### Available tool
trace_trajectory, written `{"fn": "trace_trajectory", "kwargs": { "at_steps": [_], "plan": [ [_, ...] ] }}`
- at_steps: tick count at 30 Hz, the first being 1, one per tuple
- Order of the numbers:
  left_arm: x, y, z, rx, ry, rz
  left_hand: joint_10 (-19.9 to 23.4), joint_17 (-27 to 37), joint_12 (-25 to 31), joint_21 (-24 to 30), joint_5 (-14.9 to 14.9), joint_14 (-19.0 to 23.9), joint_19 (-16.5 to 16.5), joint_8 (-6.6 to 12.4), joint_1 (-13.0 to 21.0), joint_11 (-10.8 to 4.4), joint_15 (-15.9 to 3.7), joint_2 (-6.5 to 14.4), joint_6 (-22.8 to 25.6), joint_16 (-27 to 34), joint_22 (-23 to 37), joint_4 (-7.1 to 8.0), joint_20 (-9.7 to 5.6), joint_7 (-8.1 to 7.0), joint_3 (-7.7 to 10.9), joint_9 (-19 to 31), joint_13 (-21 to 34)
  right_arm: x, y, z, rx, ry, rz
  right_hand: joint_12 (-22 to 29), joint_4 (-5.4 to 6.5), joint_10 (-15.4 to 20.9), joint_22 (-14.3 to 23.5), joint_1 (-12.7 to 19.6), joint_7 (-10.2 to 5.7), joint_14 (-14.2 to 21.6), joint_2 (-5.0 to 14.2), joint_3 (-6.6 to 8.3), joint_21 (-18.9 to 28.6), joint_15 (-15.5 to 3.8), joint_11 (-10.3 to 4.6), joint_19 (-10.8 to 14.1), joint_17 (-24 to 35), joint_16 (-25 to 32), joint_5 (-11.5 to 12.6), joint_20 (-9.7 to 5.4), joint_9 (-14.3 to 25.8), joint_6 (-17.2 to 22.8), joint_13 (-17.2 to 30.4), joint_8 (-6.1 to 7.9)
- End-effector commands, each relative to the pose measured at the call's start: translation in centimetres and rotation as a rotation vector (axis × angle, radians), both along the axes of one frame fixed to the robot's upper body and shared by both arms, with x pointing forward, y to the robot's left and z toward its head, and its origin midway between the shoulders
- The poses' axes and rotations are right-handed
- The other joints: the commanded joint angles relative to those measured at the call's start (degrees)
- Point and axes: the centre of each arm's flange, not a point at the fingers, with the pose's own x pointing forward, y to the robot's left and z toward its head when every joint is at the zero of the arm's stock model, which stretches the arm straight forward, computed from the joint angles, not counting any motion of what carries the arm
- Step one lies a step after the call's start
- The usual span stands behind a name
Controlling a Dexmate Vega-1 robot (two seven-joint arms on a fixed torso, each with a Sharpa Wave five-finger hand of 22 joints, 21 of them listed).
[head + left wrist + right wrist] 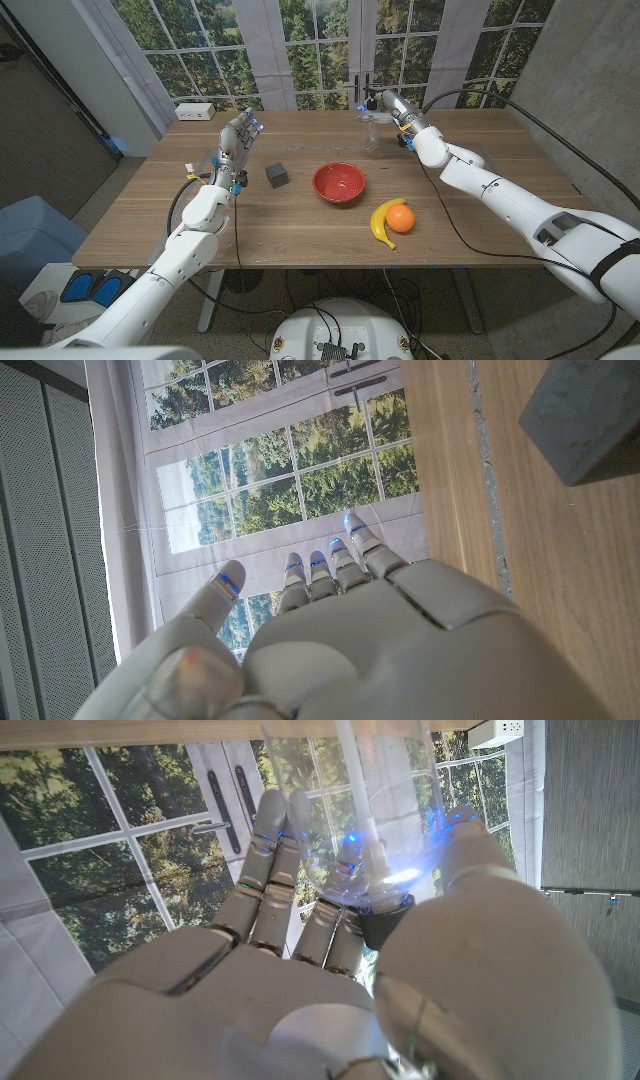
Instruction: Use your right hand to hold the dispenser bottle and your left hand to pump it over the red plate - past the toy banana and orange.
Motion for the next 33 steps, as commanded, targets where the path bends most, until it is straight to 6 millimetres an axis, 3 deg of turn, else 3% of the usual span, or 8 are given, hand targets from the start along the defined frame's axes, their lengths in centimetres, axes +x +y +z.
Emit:
{"fn": "trace_trajectory", "kwargs": {
  "at_steps": [1, 33],
  "plan": [
    [-0.2, -0.6, 0.2, 0.019, 0.004, -0.003, 0.5, 0.1, -0.2, -0.2, 0.0, 0.5, 0.6, 0.17, -0.5, 0.14, -1.16, 3.7, 0.4, 0.0, 0.3, 0.04, 0.22, 0.16, 0.55, 0.2, 0.1, -1.4, -1.4, -0.5, 0.009, 0.003, -0.026, -0.2, -0.01, 1.0, 0.0, 16.6, 0.04, 12.5, 15.95, -0.45, 0.6, -18.4, -0.55, -2.2, 9.3, 0.2, 0.3, -10.29, 0.1, 0.6, 0.3, -0.25],
    [-1.2, -0.6, 0.0, 0.031, 0.01, 0.008, 0.7, 0.0, -0.1, -0.7, 0.0, 0.6, 0.8, 0.25, -0.5, 0.26, -1.11, 3.6, 0.6, 0.0, 0.4, -0.07, 0.26, 0.22, 0.6, 0.2, 0.1, -4.6, -4.3, -3.7, 0.053, 0.032, -0.048, -0.8, 0.04, 1.1, -1.0, 17.0, 0.13, 12.9, 15.95, -1.04, 2.2, -18.38, -0.59, -2.7, 10.1, -0.3, 0.2, -10.24, 0.1, 0.7, 0.8, -0.72]
  ]
}}
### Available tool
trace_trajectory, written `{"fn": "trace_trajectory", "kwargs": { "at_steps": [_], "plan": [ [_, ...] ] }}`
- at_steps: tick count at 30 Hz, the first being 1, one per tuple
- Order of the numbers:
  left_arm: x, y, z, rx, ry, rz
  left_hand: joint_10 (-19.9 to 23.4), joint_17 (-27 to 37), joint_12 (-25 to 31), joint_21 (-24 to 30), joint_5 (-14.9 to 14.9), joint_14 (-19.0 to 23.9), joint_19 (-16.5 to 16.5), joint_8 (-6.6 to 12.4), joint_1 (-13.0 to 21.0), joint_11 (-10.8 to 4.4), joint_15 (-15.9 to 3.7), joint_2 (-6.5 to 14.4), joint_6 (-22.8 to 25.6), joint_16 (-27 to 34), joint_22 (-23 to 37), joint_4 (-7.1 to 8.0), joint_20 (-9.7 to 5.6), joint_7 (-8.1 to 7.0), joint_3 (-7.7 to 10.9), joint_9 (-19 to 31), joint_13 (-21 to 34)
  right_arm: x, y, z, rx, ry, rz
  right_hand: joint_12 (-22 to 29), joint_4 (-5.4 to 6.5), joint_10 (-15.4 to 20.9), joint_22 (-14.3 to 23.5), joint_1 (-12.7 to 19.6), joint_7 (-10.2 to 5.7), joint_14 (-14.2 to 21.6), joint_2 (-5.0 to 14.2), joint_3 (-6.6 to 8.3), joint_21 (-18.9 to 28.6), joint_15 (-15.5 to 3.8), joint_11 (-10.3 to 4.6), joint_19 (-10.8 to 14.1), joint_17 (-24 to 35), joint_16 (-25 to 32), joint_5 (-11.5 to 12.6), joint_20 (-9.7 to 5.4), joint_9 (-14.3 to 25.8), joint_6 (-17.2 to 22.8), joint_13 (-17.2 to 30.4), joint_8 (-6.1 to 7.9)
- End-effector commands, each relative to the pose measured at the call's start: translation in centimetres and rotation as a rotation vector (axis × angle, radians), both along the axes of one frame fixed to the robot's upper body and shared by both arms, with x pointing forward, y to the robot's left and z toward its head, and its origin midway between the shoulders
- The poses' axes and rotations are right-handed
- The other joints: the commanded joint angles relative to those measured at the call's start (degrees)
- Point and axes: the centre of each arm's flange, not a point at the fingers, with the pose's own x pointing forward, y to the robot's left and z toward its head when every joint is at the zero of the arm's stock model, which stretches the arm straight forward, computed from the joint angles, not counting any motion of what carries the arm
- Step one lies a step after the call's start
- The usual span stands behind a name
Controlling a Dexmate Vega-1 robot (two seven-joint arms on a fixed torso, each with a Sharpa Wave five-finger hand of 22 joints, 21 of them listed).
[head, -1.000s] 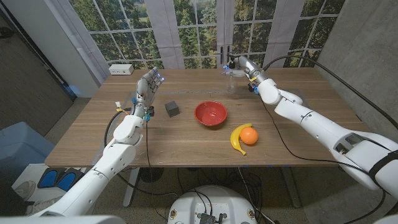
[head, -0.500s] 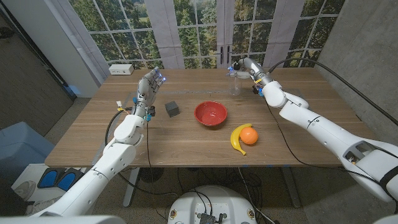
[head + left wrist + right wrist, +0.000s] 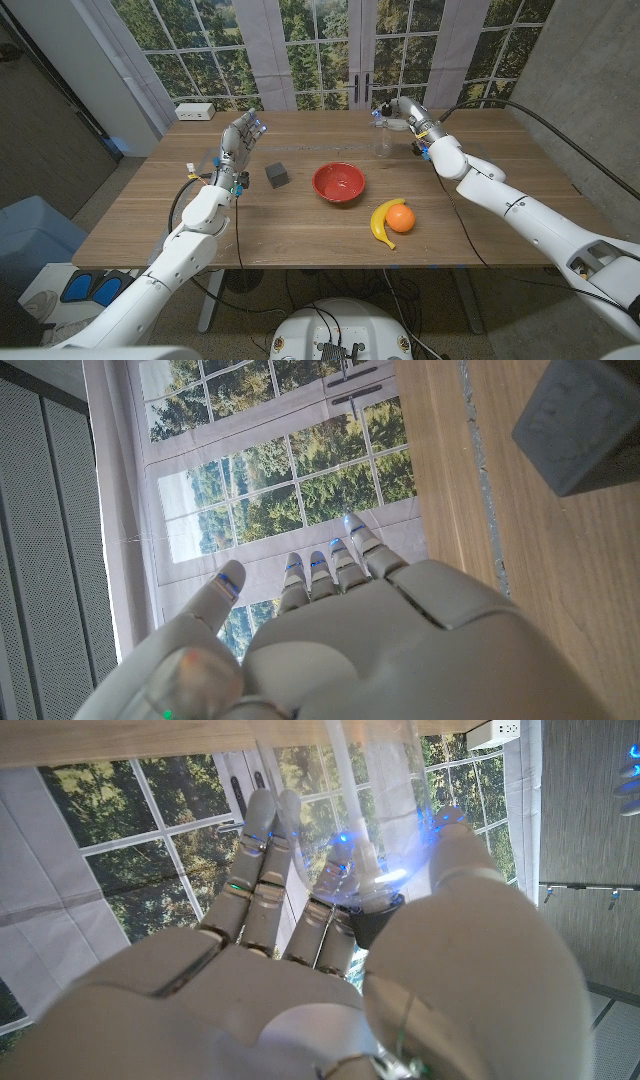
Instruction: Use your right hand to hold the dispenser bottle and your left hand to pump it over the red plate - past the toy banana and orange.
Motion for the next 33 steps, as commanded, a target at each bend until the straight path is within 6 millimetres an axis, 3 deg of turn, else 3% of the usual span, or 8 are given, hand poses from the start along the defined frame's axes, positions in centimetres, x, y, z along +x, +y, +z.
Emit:
{"fn": "trace_trajectory", "kwargs": {
  "at_steps": [1, 33],
  "plan": [
    [-0.3, -0.1, 0.0, 0.004, -0.001, 0.002, 0.6, 0.0, -0.1, -0.1, 0.0, 0.5, 0.5, 0.25, -0.5, 0.27, -1.21, 3.6, 0.6, 0.0, 0.1, -0.08, -0.05, 0.21, 0.61, 0.2, 0.1, -1.5, -1.1, -1.5, 0.01, 0.016, -0.015, -0.1, 0.03, 0.6, 0.0, 16.7, 0.22, 12.3, 16.25, -0.11, 0.6, -18.39, -0.12, -2.5, 10.1, 0.3, 0.2, -10.44, 0.1, 0.7, 0.2, -0.27],
    [-1.2, -0.1, 0.0, 0.011, -0.02, 0.003, 0.8, 0.0, -0.1, -0.6, 0.0, 0.6, 0.7, 0.26, -0.5, 0.21, -1.27, 3.7, 0.8, 0.0, 0.1, -0.17, -0.08, 0.24, 0.69, 0.2, 0.1, -5.9, -2.3, -3.9, 0.031, 0.012, -0.013, -0.7, 0.05, 1.2, -1.2, 17.0, 0.22, 12.6, 16.31, -0.62, 2.3, -18.4, 0.33, -3.3, 10.8, -0.4, 0.2, -10.42, 0.1, 1.0, 0.6, -0.74]
  ]
}}
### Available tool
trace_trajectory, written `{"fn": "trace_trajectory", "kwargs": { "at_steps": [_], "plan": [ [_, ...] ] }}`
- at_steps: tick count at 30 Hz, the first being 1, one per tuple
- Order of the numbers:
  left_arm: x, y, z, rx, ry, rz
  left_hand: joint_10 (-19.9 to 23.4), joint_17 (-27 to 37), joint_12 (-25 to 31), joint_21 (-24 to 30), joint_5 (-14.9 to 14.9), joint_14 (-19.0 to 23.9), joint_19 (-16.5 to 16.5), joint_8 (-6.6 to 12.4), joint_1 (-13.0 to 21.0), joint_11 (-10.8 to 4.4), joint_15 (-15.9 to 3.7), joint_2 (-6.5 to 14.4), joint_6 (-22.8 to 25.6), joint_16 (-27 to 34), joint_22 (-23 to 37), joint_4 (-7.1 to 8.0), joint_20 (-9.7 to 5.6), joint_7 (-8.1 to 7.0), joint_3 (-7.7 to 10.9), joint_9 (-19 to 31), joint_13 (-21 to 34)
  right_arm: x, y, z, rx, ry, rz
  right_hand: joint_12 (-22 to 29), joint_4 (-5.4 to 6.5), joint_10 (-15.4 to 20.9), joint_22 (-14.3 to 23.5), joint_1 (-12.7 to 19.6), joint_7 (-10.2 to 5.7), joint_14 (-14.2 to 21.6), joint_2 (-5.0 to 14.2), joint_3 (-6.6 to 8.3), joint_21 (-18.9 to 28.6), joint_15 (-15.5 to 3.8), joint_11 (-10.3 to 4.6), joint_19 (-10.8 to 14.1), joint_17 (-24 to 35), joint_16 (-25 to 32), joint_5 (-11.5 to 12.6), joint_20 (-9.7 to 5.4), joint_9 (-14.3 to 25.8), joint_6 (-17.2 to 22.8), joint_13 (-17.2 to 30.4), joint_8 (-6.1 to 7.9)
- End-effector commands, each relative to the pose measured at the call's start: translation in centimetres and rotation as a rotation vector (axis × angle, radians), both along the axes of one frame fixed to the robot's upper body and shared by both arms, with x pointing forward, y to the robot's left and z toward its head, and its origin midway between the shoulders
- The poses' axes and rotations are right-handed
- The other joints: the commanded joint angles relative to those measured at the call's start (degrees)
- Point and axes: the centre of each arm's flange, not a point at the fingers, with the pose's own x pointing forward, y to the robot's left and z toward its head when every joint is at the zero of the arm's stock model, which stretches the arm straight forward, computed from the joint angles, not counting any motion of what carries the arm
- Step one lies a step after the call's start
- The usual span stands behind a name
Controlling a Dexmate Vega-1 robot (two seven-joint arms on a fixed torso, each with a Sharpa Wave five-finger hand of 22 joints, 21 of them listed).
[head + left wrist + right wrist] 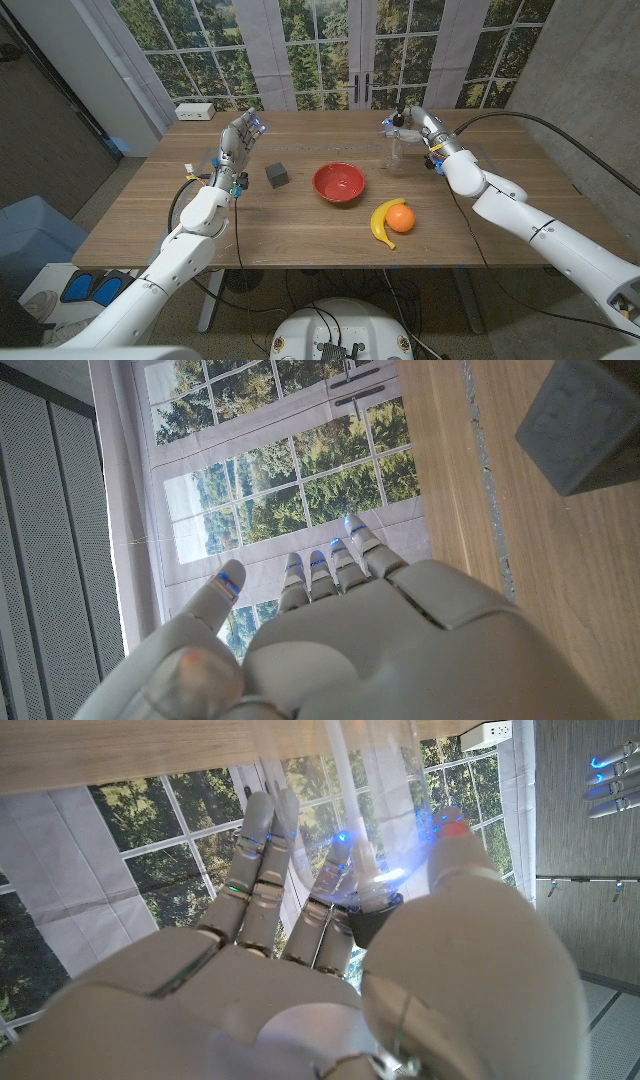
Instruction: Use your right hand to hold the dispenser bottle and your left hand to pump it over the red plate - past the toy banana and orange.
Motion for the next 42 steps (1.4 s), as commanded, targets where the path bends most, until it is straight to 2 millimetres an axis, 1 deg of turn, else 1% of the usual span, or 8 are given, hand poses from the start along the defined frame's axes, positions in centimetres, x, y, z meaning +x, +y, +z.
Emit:
{"fn": "trace_trajectory", "kwargs": {
  "at_steps": [1, 14, 19, 22, 30, 42],
  "plan": [
    [-0.4, 0.0, 0.0, 0.007, -0.009, 0.0, 0.4, 0.0, -0.1, -0.2, 0.0, 0.6, 0.7, 0.26, -0.5, 0.02, -1.27, 3.6, 0.5, 0.0, 0.1, 0.07, -0.1, -0.05, 0.45, 0.2, 0.1, -1.7, -0.4, -0.9, 0.004, 0.002, -0.002, -0.3, 0.05, 0.8, -0.2, 17.0, -0.05, 12.6, 16.31, -0.15, 0.6, -18.38, 0.06, -1.7, 10.8, 0.1, 0.2, -10.02, 0.1, 0.7, 0.4, -0.33],
    [-0.3, 0.0, 0.0, 0.004, -0.011, -0.01, 0.4, 0.0, -0.1, -0.4, 0.0, 0.6, 0.8, 0.24, -0.5, -0.14, -1.26, 3.6, 0.5, 0.0, 0.1, 0.05, -0.1, -0.05, 0.47, 0.2, 0.1, -3.2, -0.5, -1.6, 0.0, 0.001, -0.017, -0.5, 0.05, 0.7, -0.6, 17.2, 0.01, 12.8, 16.37, -0.28, 1.1, -18.37, -0.17, -2.0, 11.1, -0.1, 0.2, -10.03, 0.2, 0.8, 0.5, -0.44],
    [-0.3, 0.0, -0.1, 0.007, -0.011, -0.01, 0.4, 0.0, -0.1, -0.4, 0.0, 0.6, 0.8, 0.24, -0.5, -0.12, -1.32, 3.6, 0.6, 0.0, 0.1, 0.04, -0.09, -0.05, 0.47, 0.2, 0.1, -3.5, -0.6, -1.7, 0.004, 0.0, -0.031, -0.6, 0.07, 0.9, -0.7, 17.2, 0.02, 12.8, 16.38, -0.34, 1.3, -18.36, 0.0, -2.1, 11.1, -0.2, 0.2, -10.02, 0.2, 0.9, 0.6, -0.49],
    [-0.3, 0.0, -0.1, 0.01, -0.011, -0.014, 0.4, 0.0, -0.1, -0.5, 0.0, 0.6, 0.9, 0.23, -0.5, -0.03, -1.26, 3.7, 0.5, 0.0, 0.1, 0.04, -0.11, -0.06, 0.48, 0.2, 0.1, -3.5, -0.7, -1.8, 0.006, 0.02, -0.028, -0.6, 0.1, 0.8, -0.8, 17.2, -0.01, 12.9, 16.39, -0.38, 1.4, -18.35, -0.16, -2.1, 11.2, -0.3, 0.2, -10.01, 0.2, 0.8, 0.6, -0.56],
    [-0.4, 0.0, -0.1, 0.016, -0.008, -0.011, 0.4, 0.0, -0.1, -0.6, 0.0, 0.6, 0.9, 0.22, -0.5, -0.09, -1.25, 3.7, 0.6, 0.0, 0.1, 0.02, -0.11, -0.06, 0.5, 0.2, 0.1, -3.9, -0.2, -1.7, 0.001, 0.028, 0.017, -0.8, 0.1, 1.0, -1.3, 17.2, -0.08, 13.0, 16.37, -0.51, 1.8, -18.36, -0.07, -2.4, 11.4, -0.5, 0.2, -10.02, 0.2, 1.0, 0.7, -0.64],
    [-0.5, 0.2, -0.3, 0.01, -0.007, -0.012, 0.4, 0.0, -0.1, -0.8, 0.0, 0.7, 1.0, 0.19, -0.5, -0.13, -1.28, 3.7, 0.5, 0.0, 0.1, -0.01, -0.13, -0.06, 0.53, 0.2, 0.1, -4.3, 1.2, -1.5, -0.032, 0.018, 0.048, -0.9, 0.12, 1.1, -1.7, 17.3, -0.06, 13.0, 16.37, -0.66, 2.3, -18.36, -0.21, -2.8, 11.6, -0.7, 0.2, -10.0, 0.2, 0.9, 1.0, -0.87]
  ]
}}
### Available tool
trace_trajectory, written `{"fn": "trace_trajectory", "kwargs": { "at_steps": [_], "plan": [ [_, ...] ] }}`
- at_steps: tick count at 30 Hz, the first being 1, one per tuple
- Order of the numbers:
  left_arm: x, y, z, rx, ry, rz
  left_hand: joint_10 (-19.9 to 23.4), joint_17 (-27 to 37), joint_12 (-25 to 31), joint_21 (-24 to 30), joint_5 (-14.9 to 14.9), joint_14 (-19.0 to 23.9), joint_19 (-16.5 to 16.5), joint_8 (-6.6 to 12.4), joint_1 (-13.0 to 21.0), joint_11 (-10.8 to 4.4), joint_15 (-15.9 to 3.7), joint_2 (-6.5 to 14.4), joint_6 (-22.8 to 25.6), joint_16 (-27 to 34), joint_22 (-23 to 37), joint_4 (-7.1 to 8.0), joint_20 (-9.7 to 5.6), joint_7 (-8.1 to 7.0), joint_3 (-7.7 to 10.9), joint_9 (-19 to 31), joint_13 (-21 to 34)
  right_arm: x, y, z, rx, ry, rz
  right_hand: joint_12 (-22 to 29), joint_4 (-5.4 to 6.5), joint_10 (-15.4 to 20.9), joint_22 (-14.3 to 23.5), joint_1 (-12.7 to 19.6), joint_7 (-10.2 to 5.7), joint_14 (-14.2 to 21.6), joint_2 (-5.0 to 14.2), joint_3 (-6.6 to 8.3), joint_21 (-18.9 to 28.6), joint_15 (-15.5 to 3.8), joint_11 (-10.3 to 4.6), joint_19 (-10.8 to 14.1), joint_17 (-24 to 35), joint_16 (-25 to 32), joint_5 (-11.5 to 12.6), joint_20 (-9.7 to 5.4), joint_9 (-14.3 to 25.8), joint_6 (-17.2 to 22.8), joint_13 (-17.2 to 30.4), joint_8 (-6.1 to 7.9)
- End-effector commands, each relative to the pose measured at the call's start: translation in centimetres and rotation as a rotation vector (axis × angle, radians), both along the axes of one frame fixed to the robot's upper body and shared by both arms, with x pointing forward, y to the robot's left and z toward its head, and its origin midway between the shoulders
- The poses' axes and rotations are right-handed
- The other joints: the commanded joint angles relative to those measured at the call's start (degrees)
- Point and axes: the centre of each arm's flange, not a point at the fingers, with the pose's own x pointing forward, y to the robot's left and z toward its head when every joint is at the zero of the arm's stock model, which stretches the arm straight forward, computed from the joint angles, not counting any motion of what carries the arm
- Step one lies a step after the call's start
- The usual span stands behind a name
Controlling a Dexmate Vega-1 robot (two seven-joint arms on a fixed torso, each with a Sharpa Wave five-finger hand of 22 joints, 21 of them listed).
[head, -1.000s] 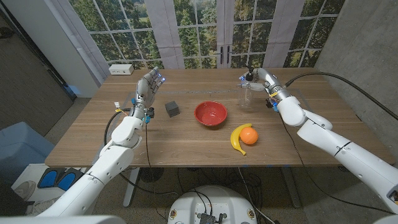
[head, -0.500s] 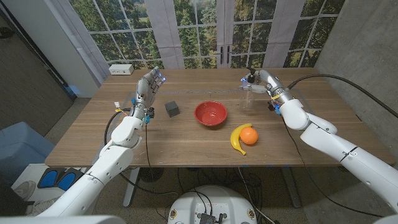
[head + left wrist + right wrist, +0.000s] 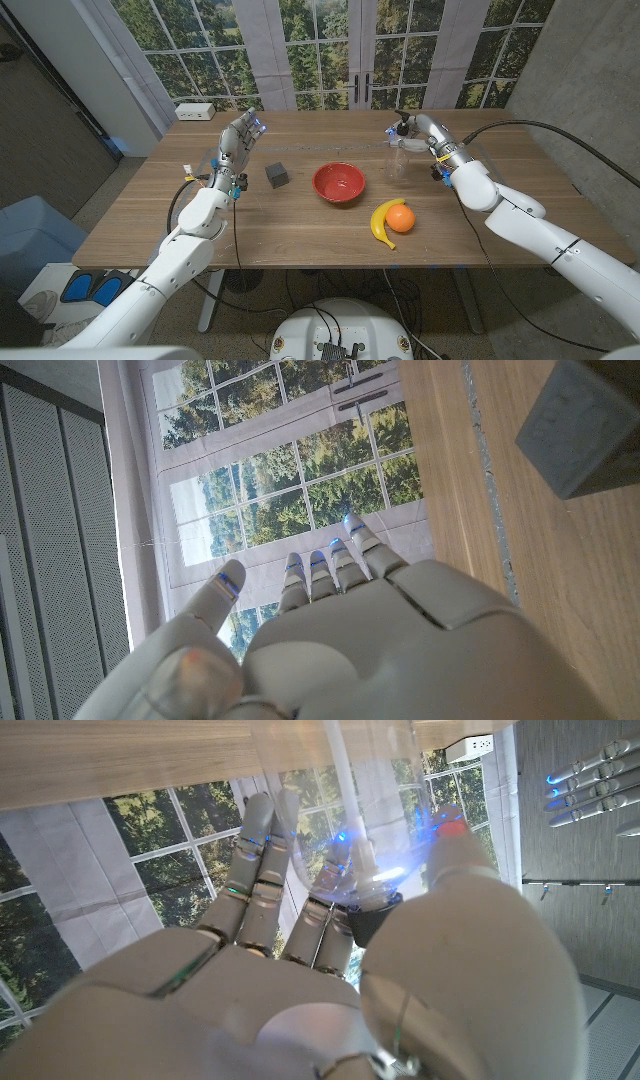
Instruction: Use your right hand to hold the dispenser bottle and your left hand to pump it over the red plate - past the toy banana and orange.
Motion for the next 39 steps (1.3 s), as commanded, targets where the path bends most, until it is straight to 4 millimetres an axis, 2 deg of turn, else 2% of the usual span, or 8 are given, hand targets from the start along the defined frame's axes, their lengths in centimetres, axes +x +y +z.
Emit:
{"fn": "trace_trajectory", "kwargs": {
  "at_steps": [1, 17, 18, 39],
  "plan": [
    [0.0, 0.1, -0.1, -0.001, 0.001, -0.002, 0.4, 0.0, -0.1, -0.4, 0.0, 0.6, 0.4, 0.19, -0.5, 0.06, -1.28, 3.7, 0.5, 0.0, 0.1, -0.02, -0.15, -0.05, 0.54, 0.2, 0.1, -0.4, 1.2, 0.2, -0.024, -0.004, 0.037, 0.0, 0.13, 0.7, 0.1, 16.9, -0.02, 12.7, 16.0, -0.19, 0.5, -18.68, -0.34, -1.5, 11.6, 0.1, 0.2, -10.0, 0.1, 0.3, 0.2, -0.05],
    [0.4, 0.1, 0.0, -0.006, -0.007, -0.015, 0.4, 0.0, -0.1, -0.7, 0.0, 0.7, 0.5, 0.18, -0.5, -0.13, -1.26, 3.7, 0.5, 0.0, 0.1, -0.07, -0.18, -0.06, 0.58, 0.2, 0.1, -0.4, 3.3, 0.9, -0.044, -0.021, 0.115, -0.4, 0.12, 0.9, -0.6, 17.1, 0.17, 13.0, 16.1, -0.35, 1.3, -18.68, -0.26, -1.9, 12.0, -0.2, 0.2, -9.97, 0.1, 0.2, 0.3, -0.32],
    [0.3, 0.1, 0.0, -0.001, -0.008, -0.014, 0.4, 0.0, -0.1, -0.7, 0.0, 0.7, 0.5, 0.17, -0.5, -0.11, -1.24, 3.7, 0.5, 0.0, 0.1, -0.07, -0.19, -0.07, 0.58, 0.2, 0.1, -0.4, 3.4, 1.0, -0.054, -0.027, 0.112, -0.4, 0.12, 1.1, -0.8, 17.1, 0.14, 13.0, 16.1, -0.38, 1.4, -18.68, 0.07, -1.9, 12.0, -0.2, 0.2, -9.96, 0.1, 0.1, 0.3, -0.4],
    [0.9, 0.3, 0.0, -0.012, -0.013, -0.021, 0.4, 0.0, -0.1, -1.0, 0.0, 0.7, 0.6, 0.18, -0.5, -0.03, -1.26, 3.7, 0.5, -0.1, 0.1, -0.11, -0.23, -0.04, 0.63, 0.2, 0.1, -0.4, 5.7, 2.5, -0.123, -0.042, 0.135, -0.8, 0.12, 1.1, -1.6, 17.3, 0.13, 13.3, 16.16, -0.58, 2.4, -18.68, -0.11, -2.3, 12.5, -0.6, 0.1, -9.94, 0.2, 0.3, 0.6, -0.64]
  ]
}}
